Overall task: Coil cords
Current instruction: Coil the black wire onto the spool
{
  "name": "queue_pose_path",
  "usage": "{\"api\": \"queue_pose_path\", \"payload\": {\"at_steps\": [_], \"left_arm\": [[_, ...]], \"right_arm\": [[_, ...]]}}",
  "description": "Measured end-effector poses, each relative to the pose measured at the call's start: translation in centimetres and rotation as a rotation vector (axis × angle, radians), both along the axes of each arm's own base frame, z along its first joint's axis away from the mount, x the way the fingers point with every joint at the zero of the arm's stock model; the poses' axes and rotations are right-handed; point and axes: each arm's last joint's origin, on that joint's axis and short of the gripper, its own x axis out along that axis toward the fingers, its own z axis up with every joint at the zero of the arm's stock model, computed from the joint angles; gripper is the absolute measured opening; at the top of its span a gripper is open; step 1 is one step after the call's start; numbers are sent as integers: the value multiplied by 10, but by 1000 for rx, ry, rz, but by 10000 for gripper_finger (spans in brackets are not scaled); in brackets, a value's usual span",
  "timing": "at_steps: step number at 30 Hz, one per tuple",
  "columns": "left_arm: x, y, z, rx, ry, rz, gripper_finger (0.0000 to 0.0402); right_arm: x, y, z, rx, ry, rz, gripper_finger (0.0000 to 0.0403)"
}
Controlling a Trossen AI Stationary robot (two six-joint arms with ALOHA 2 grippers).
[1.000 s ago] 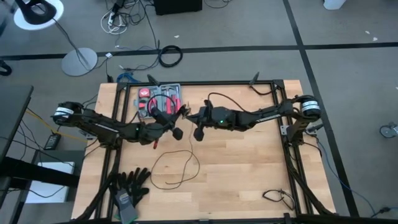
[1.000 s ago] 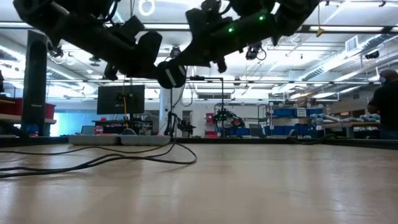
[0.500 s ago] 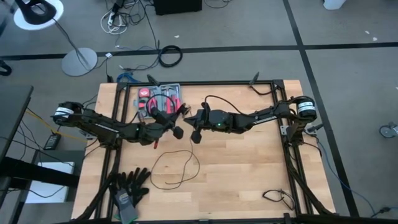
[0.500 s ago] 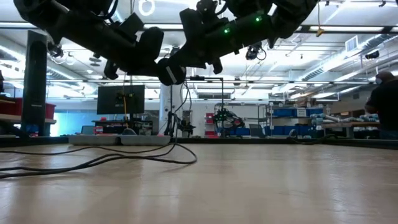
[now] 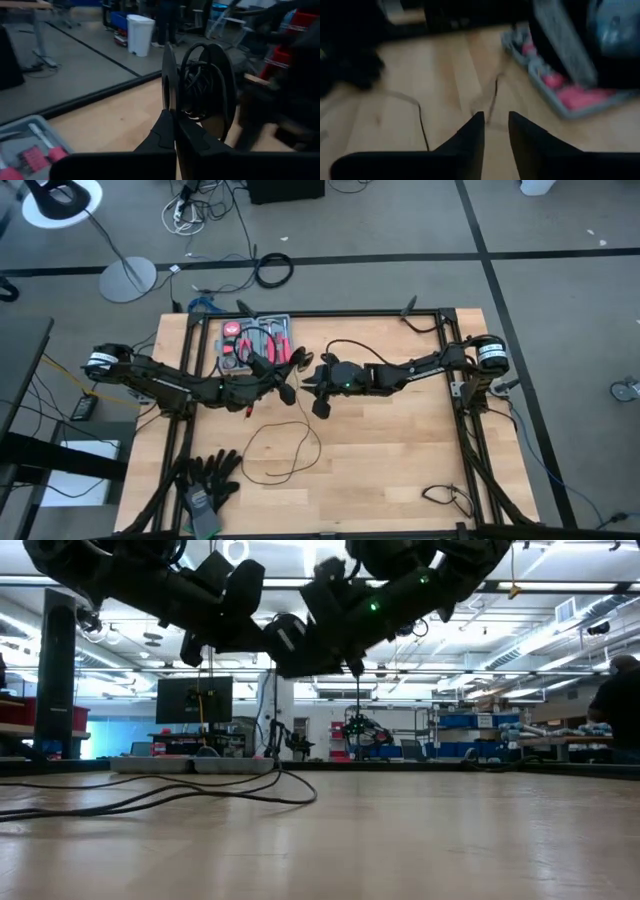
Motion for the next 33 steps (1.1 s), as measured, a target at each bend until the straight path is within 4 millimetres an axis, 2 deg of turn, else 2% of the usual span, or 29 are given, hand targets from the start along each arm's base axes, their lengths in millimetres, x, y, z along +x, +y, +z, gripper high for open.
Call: {"api": "queue_pose_path", "payload": {"at_steps": [6,12,14,17,19,22,24,27,33], "left_arm": [[-13,-2,-15,-29,-83,-32,0],[-41,0,-34,-66,-250,-64,0],[-50,0,-38,-71,-295,-70,0],[-59,1,-43,-73,-321,-74,0],[-62,2,-44,-74,-332,-74,0],[-63,2,-45,-69,-327,-75,0],[-63,2,-45,-60,-320,-77,0],[-63,2,-45,-53,-318,-78,0],[-63,2,-43,-54,-342,-79,0]], "right_arm": [[-11,4,-12,32,176,-13,111],[-22,17,-30,46,164,-4,112],[-28,20,-39,50,89,-4,112],[-42,22,-50,61,-111,8,112],[-53,21,-57,70,-273,7,112],[-60,19,-74,50,-383,-22,112],[-54,17,-86,9,-380,-29,112],[-35,16,-98,-3,-362,-24,112],[-5,12,-99,2,-397,-13,126]]}}
